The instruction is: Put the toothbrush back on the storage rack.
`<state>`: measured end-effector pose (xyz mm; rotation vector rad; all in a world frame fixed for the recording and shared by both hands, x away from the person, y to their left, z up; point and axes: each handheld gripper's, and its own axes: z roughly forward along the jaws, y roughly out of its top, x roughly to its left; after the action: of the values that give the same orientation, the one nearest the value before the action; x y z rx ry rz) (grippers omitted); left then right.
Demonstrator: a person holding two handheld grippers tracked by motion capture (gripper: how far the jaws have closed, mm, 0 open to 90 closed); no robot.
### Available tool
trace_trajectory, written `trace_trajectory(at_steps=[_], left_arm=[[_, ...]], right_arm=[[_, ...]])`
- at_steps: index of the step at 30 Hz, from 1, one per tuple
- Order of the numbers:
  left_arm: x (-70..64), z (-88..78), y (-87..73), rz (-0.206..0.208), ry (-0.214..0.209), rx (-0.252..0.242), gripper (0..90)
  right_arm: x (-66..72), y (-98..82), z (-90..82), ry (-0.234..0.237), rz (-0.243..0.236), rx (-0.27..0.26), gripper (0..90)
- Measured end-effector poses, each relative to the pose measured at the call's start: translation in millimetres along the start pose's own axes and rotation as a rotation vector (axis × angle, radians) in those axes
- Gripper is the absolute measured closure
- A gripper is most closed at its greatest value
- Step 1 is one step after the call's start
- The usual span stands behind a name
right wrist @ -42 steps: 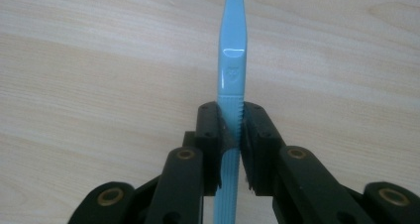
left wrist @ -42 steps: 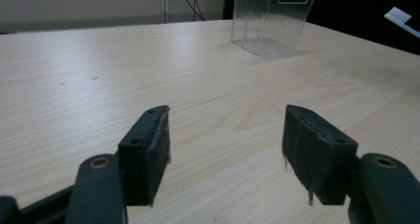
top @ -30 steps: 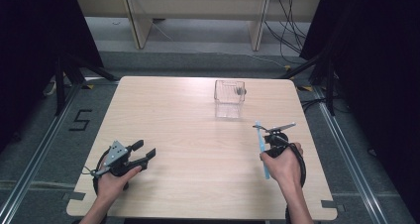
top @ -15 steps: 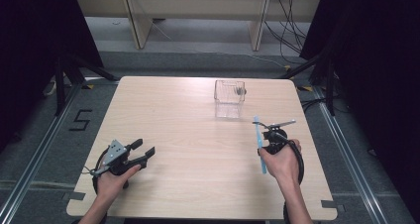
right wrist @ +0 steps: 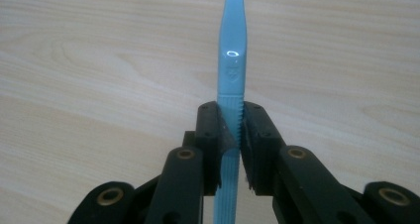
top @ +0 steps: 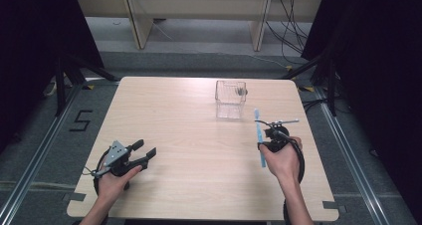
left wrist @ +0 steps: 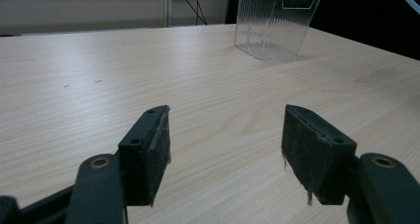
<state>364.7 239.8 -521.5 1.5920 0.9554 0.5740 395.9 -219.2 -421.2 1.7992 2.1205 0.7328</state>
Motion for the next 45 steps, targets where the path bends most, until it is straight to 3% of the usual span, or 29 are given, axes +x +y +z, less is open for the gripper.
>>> trace_trajectory(at_steps=[1, 2, 8, 10, 12, 13, 18, 20, 22, 25, 27, 28, 31, 34, 45], left_arm=[[0.0, 0.4, -0.2, -0.004, -0.001, -0.006, 34.9], [0.2, 1.1, -0.5, -0.005, -0.003, -0.010, 34.9], [-0.8, 1.6, -0.8, -0.006, -0.009, -0.017, 34.9], [-0.9, 0.3, -0.3, -0.003, -0.002, -0.004, 34.9], [-0.7, 0.2, -0.2, -0.003, -0.002, -0.004, 34.9], [-0.6, 0.0, -0.1, -0.001, -0.002, -0.004, 34.9], [-0.7, 0.1, 0.0, -0.001, -0.002, -0.003, 34.9], [-0.7, 0.1, 0.0, -0.002, -0.002, -0.004, 34.9], [-0.6, 0.1, 0.0, -0.001, -0.002, -0.003, 34.8], [-0.6, 0.1, 0.0, -0.001, -0.002, -0.004, 34.8], [-0.5, 0.2, 0.0, -0.001, -0.002, -0.004, 34.8], [-0.5, 0.1, 0.0, 0.000, -0.002, -0.003, 34.8], [-0.6, 0.1, 0.0, 0.000, -0.002, -0.003, 34.9], [-0.7, 0.2, -0.2, -0.001, -0.003, -0.003, 34.8], [-0.4, 0.1, -0.2, 0.000, -0.003, -0.002, 34.8]], right_arm=[[-1.6, 0.4, -1.2, 0.007, -0.022, 0.003, 79.1], [-1.4, 0.8, -0.4, 0.023, -0.012, -0.007, 79.1], [0.6, 3.1, 1.5, 0.014, 0.003, -0.077, 79.1], [-1.5, 3.9, 2.8, 0.013, -0.015, -0.101, 79.1], [0.2, 3.8, 1.9, 0.023, 0.005, -0.104, 79.1], [-2.1, 3.9, 2.7, 0.020, -0.022, -0.119, 79.1], [-1.4, 5.3, 4.3, 0.026, -0.013, -0.154, 79.1], [-5.4, 5.2, 6.4, 0.032, -0.053, -0.186, 79.1], [-1.8, 4.8, 4.8, 0.039, -0.007, -0.179, 79.1], [-4.6, 5.9, 5.6, 0.045, -0.031, -0.217, 79.1], [-5.5, 6.8, 5.5, 0.029, -0.050, -0.234, 79.1], [-2.9, 6.5, 6.1, 0.043, -0.018, -0.237, 79.1], [-3.5, 7.6, 7.3, 0.041, -0.055, -0.262, 79.1], [-1.1, 7.8, 7.4, 0.036, -0.040, -0.288, 79.1], [-1.8, 10.7, 4.3, 0.012, -0.072, -0.364, 79.1]])
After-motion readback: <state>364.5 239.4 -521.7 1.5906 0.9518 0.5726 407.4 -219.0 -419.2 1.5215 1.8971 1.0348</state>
